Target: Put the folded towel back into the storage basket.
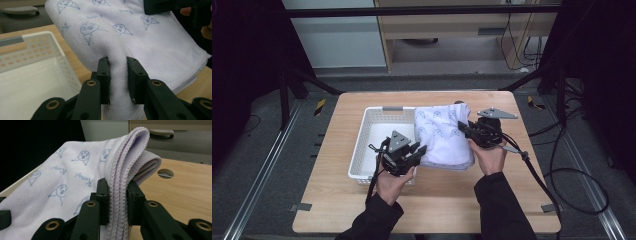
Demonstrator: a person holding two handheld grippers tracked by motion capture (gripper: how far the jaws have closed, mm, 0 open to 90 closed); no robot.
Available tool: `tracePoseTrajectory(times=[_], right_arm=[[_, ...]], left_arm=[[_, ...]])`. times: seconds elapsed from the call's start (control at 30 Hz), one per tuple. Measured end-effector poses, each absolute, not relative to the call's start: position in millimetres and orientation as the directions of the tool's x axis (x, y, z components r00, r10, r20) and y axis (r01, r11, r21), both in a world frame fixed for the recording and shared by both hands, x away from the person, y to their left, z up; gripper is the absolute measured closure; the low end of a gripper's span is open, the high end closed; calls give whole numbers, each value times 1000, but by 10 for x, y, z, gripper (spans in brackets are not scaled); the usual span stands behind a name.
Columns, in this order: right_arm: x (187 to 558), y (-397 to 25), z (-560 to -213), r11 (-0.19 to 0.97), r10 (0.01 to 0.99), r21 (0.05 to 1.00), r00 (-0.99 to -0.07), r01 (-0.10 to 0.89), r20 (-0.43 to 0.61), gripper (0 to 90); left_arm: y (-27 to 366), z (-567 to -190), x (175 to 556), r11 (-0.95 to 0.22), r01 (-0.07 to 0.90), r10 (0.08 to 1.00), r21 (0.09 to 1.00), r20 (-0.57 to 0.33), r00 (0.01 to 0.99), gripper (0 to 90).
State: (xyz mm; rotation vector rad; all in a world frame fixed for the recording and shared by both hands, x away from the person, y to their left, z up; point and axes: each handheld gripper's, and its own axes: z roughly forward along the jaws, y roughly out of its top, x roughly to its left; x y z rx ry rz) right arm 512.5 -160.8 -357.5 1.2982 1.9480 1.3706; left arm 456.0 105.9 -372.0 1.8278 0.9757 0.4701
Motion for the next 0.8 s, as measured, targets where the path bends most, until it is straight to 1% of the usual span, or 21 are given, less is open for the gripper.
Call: tracePoseTrajectory(times=[0.27, 0.33, 0.8], right_arm=[[5173, -1420, -3505, 66, 861, 897, -480, 437, 170, 755], [5184, -1364, -3487, 82, 862, 898, -483, 433, 155, 756], [5303, -994, -3374, 98, 843, 910, -519, 402, 138, 756]], left_arm=[[1227, -3674, 4579, -209, 407, 802, 889, -83, 592, 727], [1272, -3661, 4582, -212, 402, 804, 891, -75, 590, 728], [1621, -3587, 4629, -184, 396, 825, 899, -78, 560, 728]])
